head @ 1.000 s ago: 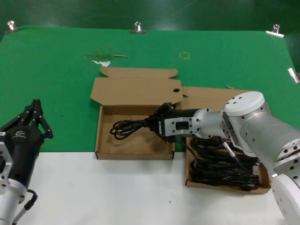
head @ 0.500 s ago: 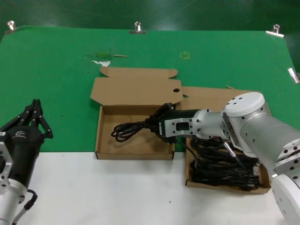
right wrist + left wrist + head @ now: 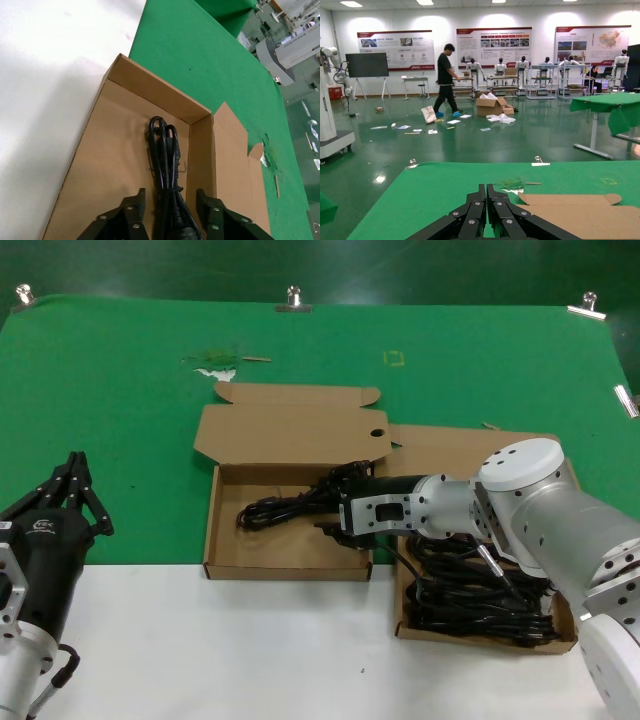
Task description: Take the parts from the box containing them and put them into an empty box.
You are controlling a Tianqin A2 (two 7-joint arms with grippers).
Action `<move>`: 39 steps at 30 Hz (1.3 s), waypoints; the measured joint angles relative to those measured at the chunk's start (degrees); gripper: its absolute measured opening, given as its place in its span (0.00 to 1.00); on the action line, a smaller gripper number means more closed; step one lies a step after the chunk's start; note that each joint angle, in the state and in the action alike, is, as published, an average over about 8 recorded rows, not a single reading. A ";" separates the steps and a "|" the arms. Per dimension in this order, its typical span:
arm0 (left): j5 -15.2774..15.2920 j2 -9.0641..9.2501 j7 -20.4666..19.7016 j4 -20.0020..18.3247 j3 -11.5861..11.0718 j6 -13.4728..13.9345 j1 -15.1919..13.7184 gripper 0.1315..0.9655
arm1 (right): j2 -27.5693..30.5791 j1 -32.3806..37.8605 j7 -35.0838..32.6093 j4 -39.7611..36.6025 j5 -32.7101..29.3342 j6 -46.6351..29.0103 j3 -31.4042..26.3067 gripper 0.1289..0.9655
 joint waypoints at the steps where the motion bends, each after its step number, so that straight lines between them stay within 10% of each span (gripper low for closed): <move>1: 0.00 0.00 0.00 0.00 0.00 0.00 0.00 0.02 | 0.00 -0.01 -0.01 -0.01 0.03 0.02 0.04 0.24; 26: 0.00 0.00 0.00 0.00 0.00 0.00 0.00 0.05 | 0.29 0.05 0.20 -0.09 1.58 0.79 2.58 0.75; 39: 0.00 0.00 0.00 0.00 0.00 0.00 0.00 0.26 | 2.17 -7.08 7.19 10.04 3.11 4.56 4.73 0.96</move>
